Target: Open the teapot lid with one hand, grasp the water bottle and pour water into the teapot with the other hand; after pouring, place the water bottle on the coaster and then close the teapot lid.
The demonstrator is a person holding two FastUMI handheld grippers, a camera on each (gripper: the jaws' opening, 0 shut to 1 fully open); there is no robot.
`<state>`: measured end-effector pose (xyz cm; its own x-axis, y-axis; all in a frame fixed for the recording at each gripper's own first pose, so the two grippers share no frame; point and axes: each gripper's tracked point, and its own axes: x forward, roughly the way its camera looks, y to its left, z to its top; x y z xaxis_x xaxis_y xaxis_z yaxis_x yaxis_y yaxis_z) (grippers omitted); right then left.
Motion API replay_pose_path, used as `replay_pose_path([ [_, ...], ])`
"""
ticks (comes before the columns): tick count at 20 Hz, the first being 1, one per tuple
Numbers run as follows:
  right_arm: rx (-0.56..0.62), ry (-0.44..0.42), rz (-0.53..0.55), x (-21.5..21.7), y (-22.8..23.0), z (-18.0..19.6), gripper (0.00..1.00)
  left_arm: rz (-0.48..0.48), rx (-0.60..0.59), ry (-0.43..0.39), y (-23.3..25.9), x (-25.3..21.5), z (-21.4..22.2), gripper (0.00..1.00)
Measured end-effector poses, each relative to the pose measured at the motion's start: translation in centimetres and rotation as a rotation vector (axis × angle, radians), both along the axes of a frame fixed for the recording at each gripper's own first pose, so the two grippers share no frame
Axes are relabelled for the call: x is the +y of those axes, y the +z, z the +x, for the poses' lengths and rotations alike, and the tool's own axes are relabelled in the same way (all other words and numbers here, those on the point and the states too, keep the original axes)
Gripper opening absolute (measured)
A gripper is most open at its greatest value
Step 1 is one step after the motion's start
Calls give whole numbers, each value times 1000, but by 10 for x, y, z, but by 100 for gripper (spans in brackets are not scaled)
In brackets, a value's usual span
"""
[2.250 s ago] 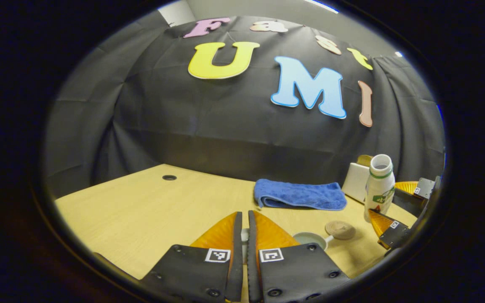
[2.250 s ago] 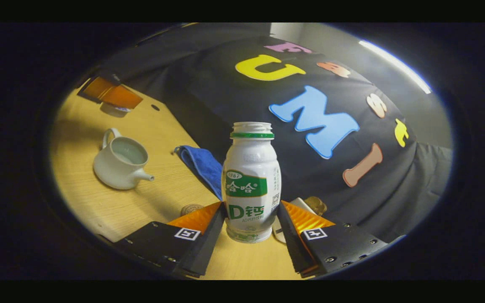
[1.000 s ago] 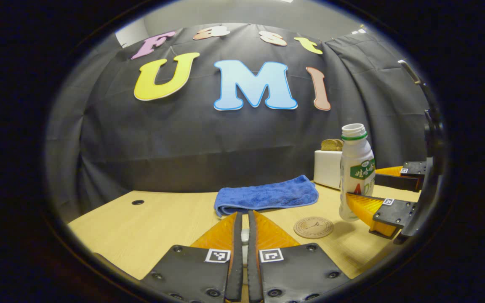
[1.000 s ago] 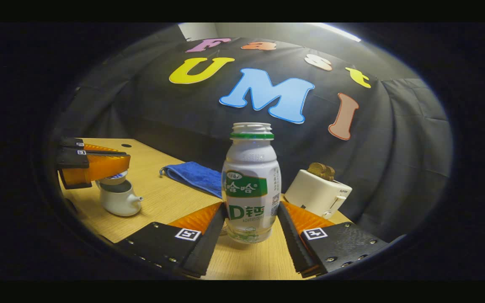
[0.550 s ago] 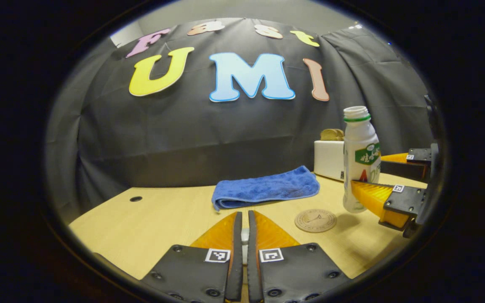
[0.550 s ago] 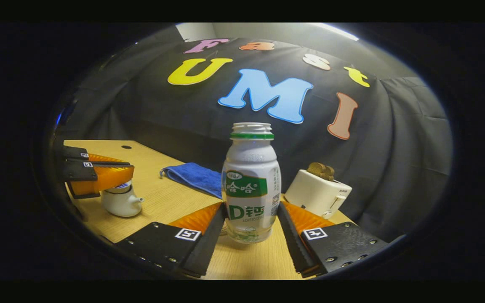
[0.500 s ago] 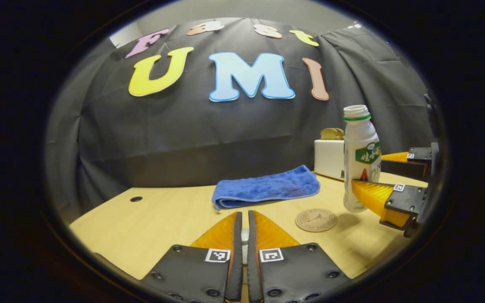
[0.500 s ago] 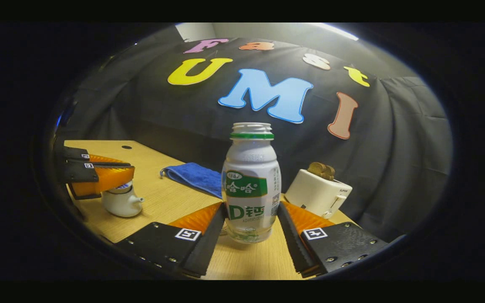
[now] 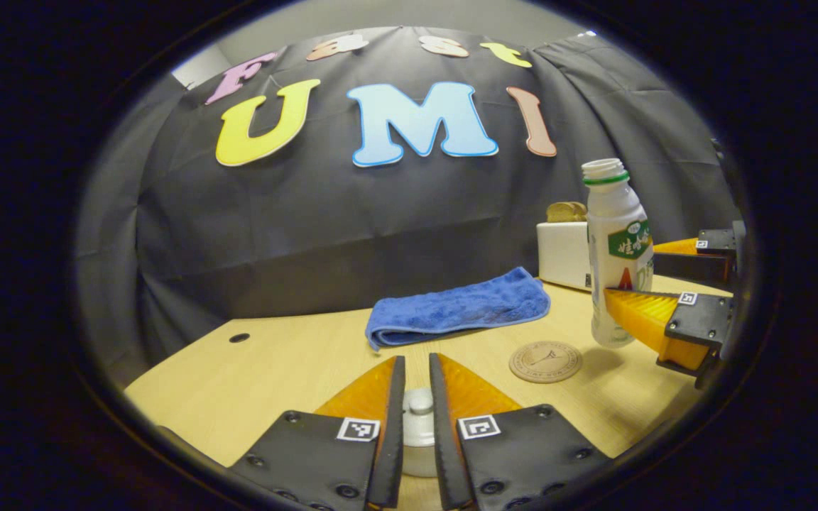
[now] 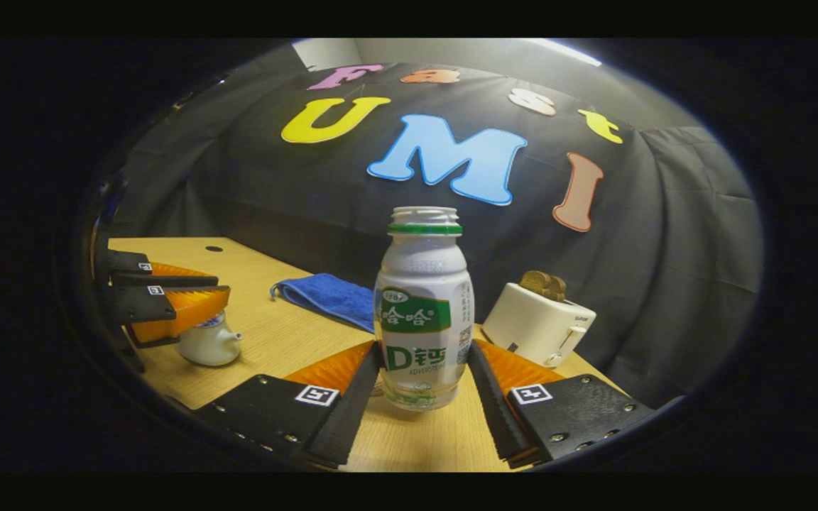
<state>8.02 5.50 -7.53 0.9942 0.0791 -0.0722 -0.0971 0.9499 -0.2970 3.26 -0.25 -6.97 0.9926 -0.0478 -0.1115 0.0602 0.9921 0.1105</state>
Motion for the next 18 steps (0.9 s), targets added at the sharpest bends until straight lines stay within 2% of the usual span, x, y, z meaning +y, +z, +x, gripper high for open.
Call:
replay_pose_path([
  [1, 2, 2, 10, 1, 0, 0, 74, -3, -17, 7, 5, 3, -2, 39],
  [4, 15, 13, 66, 3, -4, 2, 74, -26, -55, 27, 16, 10, -8, 36],
  [6, 35, 20, 101, 5, -9, 4, 74, -39, -61, 46, 18, 18, -11, 60],
  [11, 51, 37, 159, 7, -13, 7, 74, -64, -63, 81, 19, 32, -16, 60],
  [15, -17, 80, 239, 15, 5, 13, 74, -73, -83, 99, 27, 38, -22, 41],
  [18, -33, 110, 241, 24, 10, 26, 74, -95, -79, 110, 25, 44, -27, 48],
])
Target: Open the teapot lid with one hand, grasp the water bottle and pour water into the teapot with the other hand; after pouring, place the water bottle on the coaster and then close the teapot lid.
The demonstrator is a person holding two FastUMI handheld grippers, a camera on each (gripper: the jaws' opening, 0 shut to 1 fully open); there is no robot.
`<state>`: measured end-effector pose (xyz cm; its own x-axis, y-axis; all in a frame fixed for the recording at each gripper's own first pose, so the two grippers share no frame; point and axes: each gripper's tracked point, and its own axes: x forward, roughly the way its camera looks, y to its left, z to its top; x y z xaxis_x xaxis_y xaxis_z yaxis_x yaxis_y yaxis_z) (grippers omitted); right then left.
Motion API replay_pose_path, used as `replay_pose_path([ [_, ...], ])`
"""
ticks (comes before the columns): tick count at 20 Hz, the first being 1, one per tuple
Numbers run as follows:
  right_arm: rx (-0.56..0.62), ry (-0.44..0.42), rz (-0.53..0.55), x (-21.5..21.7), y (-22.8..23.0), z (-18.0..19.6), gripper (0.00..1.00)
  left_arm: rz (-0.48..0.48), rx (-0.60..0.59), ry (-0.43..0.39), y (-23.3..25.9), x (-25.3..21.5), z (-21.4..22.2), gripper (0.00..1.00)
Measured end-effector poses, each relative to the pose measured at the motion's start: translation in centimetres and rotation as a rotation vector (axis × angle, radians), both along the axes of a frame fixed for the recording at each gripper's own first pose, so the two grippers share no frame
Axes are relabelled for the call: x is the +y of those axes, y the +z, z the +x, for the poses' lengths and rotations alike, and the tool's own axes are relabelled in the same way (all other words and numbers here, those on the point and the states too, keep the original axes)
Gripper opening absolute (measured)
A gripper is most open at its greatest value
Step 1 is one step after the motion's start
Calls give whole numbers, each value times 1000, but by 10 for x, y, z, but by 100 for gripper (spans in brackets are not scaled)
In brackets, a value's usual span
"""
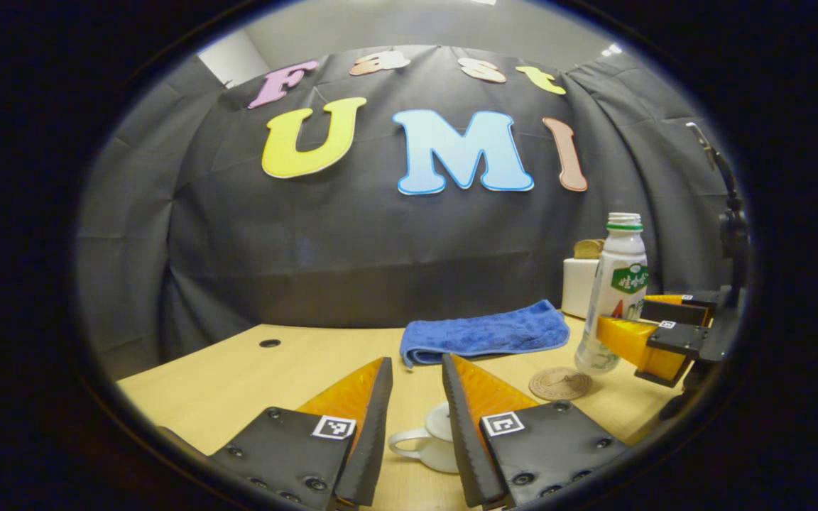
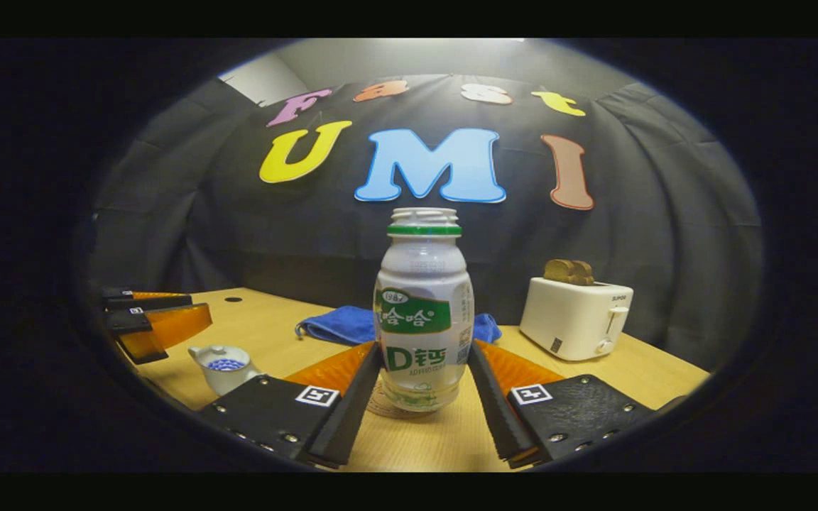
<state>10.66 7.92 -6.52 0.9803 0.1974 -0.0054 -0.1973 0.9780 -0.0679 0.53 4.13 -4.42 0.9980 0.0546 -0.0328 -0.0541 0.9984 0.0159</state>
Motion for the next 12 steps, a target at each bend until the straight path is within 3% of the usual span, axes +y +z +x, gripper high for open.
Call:
replay_pose_path([
  [6, 30, 16, -63, 15, -18, 18, 74, -114, 44, 62, -20, 32, -31, 60],
  [7, 34, 20, -66, 18, -19, 20, 74, -132, 47, 75, -22, 39, -37, 41],
  [8, 38, 22, -63, 20, -20, 22, 74, -145, 48, 82, -24, 44, -41, 60],
  [12, 61, 24, -49, 24, -24, 25, 73, -144, 22, 113, -26, 59, -51, 49],
])
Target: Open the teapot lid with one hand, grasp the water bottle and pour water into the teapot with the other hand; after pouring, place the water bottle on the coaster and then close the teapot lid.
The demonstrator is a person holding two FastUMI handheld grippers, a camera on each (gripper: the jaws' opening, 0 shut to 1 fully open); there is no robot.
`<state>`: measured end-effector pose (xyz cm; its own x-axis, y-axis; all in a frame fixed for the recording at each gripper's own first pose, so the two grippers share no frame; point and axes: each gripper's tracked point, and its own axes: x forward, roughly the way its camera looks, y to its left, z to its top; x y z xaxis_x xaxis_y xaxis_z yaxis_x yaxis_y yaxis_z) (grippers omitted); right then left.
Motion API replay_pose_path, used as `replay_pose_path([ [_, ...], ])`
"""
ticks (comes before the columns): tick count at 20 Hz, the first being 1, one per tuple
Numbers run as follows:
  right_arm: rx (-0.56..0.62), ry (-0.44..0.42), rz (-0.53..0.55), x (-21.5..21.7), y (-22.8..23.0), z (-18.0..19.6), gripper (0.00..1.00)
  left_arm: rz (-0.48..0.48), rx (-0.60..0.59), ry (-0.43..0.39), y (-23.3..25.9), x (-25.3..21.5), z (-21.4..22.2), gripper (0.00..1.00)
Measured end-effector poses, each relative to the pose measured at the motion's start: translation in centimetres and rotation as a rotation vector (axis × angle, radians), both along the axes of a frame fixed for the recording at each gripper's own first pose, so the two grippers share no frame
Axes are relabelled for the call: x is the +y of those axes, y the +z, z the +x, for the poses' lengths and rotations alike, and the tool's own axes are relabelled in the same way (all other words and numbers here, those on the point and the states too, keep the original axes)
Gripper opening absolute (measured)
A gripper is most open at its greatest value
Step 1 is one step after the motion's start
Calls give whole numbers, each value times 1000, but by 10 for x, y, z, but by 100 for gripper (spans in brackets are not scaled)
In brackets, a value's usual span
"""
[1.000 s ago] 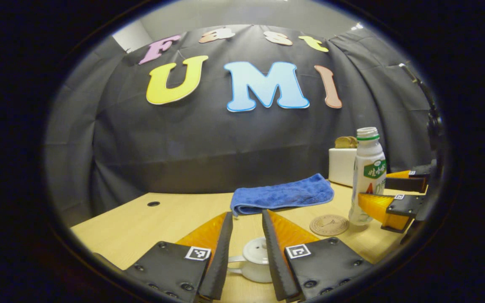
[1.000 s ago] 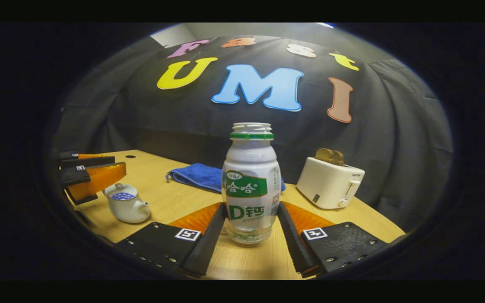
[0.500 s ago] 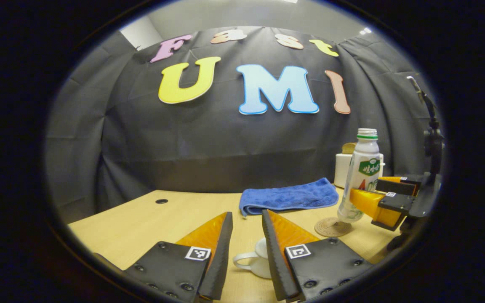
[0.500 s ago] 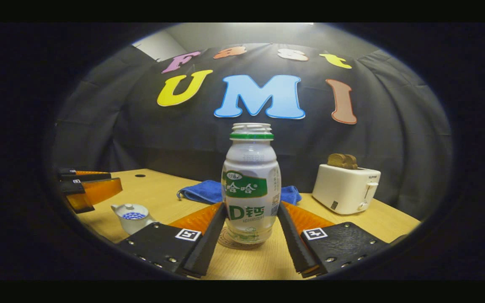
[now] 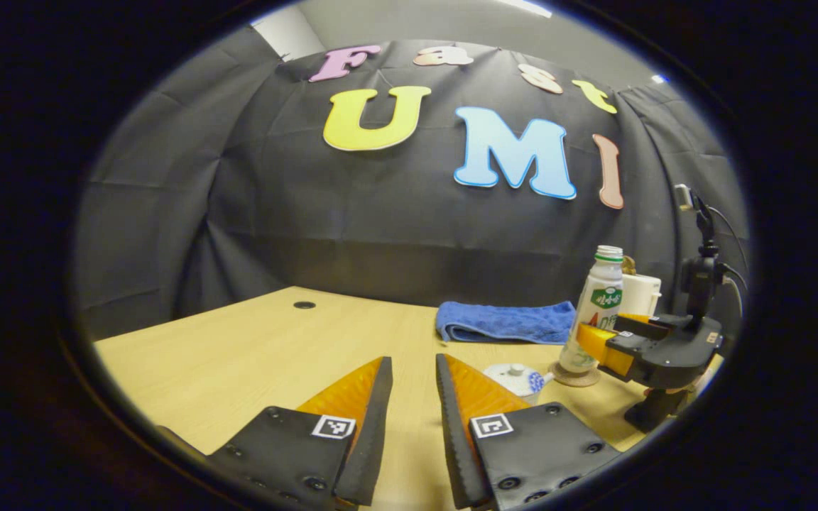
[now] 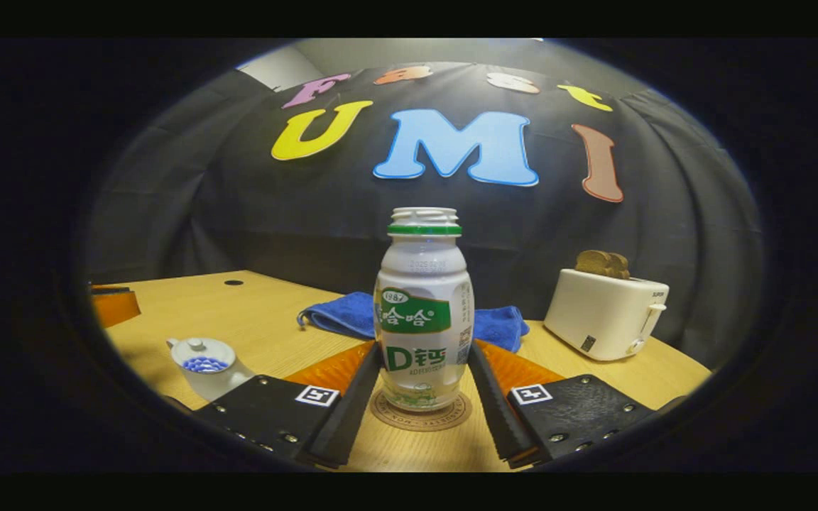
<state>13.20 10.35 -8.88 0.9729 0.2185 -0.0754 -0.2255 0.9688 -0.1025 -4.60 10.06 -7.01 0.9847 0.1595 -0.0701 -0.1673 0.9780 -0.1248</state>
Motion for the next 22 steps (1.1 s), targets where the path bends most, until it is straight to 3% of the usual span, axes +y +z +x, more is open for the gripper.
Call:
replay_pose_path([
  [6, 29, -29, 16, -7, -2, 2, 73, 32, -55, 10, 12, -1, -6, 49],
  [10, 33, -38, 17, -8, -1, 1, 76, 35, -43, 8, 6, -3, -6, 45],
  [17, 35, -40, 24, -11, -1, 1, 78, 45, -34, -5, 4, -8, -3, 48],
  [19, 33, -36, 23, -10, 0, 1, 85, 48, -33, -7, 3, -9, -4, 48],
  [22, 37, -39, 11, -12, 0, 0, 85, 51, -31, -9, 2, -10, -4, 49],
])
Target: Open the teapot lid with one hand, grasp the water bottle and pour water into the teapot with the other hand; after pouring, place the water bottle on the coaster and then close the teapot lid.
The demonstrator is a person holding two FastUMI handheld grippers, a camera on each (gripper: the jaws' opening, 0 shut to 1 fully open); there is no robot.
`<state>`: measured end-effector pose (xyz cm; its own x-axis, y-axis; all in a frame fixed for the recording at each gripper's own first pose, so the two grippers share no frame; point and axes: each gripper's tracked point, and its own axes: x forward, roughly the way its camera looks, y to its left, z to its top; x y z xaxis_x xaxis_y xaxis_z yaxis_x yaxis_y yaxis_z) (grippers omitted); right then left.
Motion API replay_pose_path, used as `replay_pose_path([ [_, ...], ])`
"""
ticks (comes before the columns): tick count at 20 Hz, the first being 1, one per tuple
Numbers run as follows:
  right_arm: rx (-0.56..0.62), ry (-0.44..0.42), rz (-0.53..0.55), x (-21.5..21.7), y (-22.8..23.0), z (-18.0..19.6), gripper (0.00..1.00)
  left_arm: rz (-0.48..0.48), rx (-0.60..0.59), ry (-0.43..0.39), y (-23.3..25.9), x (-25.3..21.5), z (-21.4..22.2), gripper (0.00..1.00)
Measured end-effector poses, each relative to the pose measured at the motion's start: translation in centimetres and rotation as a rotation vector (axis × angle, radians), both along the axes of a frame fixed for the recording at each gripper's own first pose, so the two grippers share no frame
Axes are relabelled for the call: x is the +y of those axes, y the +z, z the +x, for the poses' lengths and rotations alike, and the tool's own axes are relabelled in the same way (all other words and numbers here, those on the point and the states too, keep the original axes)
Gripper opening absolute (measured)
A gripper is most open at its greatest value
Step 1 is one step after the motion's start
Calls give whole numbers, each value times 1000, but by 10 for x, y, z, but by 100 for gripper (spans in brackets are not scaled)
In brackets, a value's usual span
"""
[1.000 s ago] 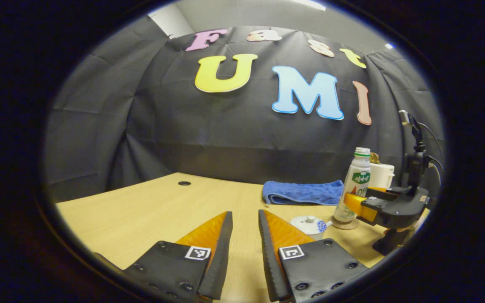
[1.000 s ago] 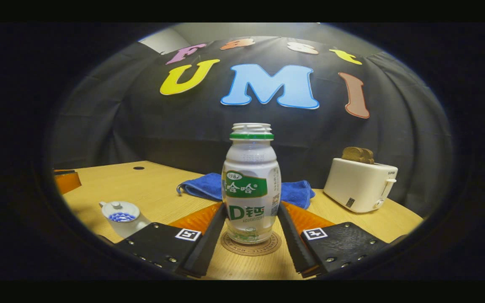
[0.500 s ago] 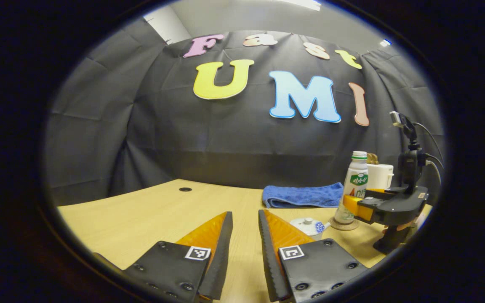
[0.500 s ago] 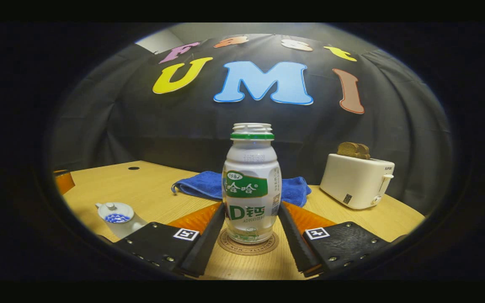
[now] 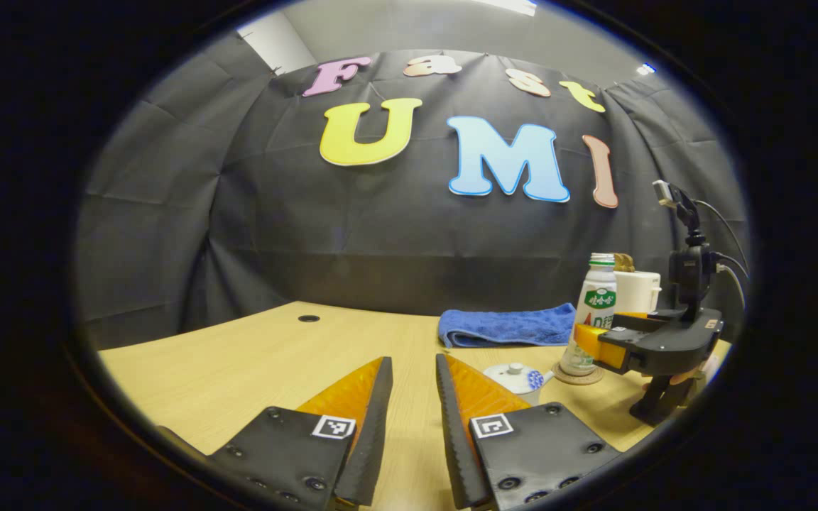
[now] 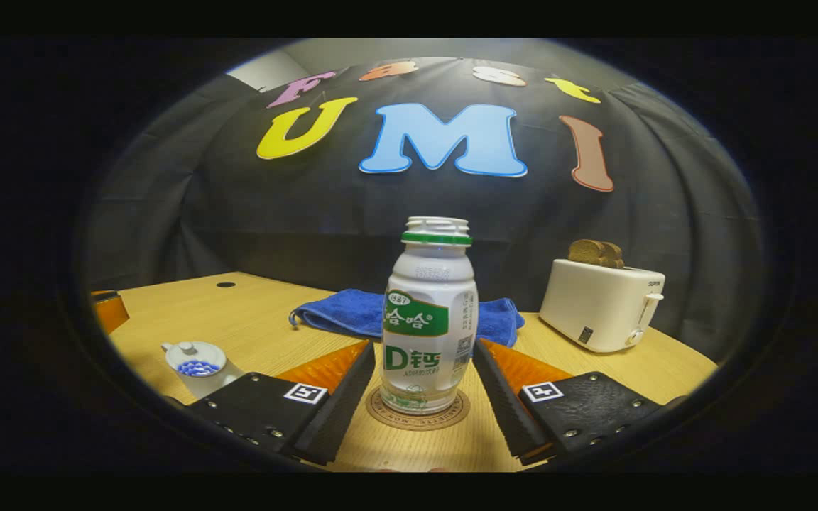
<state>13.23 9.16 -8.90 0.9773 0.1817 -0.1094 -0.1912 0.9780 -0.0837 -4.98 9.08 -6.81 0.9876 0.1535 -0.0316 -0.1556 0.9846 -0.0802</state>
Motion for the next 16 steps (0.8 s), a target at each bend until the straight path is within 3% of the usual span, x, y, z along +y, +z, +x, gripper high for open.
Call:
replay_pose_path([
  [5, 19, -24, 31, -13, -1, -8, 92, 2, -4, -5, 1, -2, 0, 41],
  [6, 25, -26, 47, -15, -2, -10, 78, 6, -5, -7, 1, -3, 0, 43],
  [7, 28, -31, 64, -18, -2, -13, 92, 9, -7, -10, 2, -4, 0, 45],
  [12, -30, -99, 62, -44, 15, -39, 93, 15, -40, -40, 11, -15, -3, 49],
  [16, -87, -104, 63, -52, 35, -74, 93, -14, -66, -63, 23, -33, -8, 49],
])
